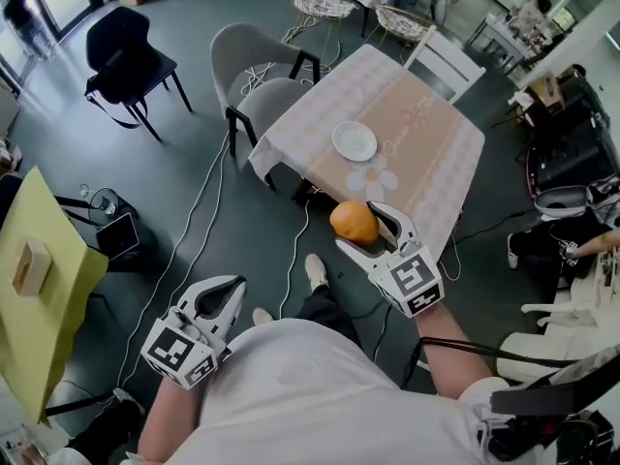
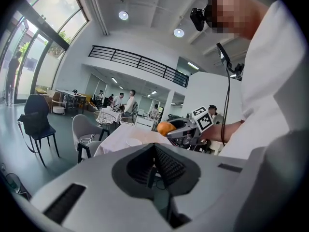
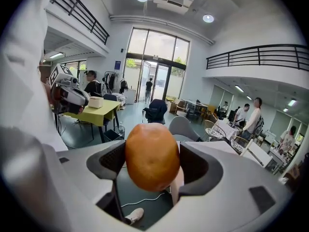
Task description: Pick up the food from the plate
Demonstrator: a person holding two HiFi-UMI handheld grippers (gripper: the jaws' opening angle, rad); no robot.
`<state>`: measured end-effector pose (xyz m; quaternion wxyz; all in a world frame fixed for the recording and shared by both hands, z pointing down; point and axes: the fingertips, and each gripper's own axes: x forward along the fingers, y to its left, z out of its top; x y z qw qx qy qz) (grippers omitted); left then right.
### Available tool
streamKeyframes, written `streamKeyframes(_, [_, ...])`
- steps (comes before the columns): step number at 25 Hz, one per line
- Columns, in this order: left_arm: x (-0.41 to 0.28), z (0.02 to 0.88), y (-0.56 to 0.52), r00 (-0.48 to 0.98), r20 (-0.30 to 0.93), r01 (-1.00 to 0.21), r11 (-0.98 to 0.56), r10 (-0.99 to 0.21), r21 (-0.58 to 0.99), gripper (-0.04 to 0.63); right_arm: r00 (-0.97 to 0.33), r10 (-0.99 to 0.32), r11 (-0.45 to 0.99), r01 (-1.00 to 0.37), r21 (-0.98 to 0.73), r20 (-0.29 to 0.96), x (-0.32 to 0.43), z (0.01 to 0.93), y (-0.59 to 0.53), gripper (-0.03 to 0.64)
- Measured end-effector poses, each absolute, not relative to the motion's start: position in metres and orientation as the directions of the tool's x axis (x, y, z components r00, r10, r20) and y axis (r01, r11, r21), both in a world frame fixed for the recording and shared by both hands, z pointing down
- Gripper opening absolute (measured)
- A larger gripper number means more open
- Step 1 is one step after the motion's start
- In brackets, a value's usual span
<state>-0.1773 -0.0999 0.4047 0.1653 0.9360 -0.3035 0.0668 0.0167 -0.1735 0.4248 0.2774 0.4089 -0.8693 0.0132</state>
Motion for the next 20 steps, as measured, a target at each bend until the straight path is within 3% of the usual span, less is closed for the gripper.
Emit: streamKeyframes(20, [-0.188, 0.408, -0.084, 0.836, 0.246, -0.546, -0.791, -0.491, 0.275, 0.008, -0.586, -0.668, 0.716, -0.673, 0.184, 0.459, -0.047, 0.403, -0.117, 0.356])
